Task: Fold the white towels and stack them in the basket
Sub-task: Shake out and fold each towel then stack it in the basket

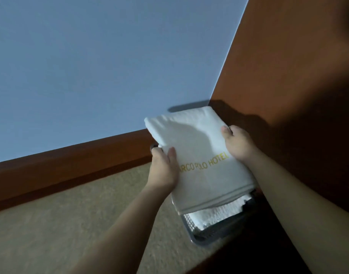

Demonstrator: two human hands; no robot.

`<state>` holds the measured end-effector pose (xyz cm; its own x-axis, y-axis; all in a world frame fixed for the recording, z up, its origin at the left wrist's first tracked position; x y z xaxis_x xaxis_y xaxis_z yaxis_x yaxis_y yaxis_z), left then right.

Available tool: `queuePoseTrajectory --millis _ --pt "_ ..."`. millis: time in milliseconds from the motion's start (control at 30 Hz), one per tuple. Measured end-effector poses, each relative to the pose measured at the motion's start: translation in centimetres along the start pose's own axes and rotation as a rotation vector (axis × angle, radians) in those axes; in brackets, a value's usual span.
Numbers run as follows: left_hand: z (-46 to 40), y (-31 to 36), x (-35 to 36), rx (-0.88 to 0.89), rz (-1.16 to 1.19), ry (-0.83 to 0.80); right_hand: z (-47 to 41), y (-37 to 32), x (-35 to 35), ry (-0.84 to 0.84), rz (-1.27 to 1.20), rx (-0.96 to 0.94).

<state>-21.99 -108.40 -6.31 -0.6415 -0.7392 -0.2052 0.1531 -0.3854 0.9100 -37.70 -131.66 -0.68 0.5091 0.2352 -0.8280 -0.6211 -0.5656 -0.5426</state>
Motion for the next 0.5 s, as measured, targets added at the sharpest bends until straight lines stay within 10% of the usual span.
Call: queuePoseTrajectory --millis 267,500 --pt "-0.9 -9.9 9.8 -0.327 -0.138 -0.201 2.3 13.8 7.5 -0.271 -0.220 0.210" --pt "1.3 -11.3 9.9 -0.302 -0.141 -0.145 4.4 17.1 8.0 -0.138 -0.169 0.241"
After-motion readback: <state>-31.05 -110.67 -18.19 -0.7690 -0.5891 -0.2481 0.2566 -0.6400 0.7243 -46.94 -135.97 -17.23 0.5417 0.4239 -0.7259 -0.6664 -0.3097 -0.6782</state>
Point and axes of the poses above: each hand's wrist, its own z-axis away from the middle knuckle, its own x-axis out of the palm, y = z × x, the point moved 9 cm from there along -z, towards the middle knuckle, and after that the axes turned 12 degrees about -x, right-handed, at the moved point
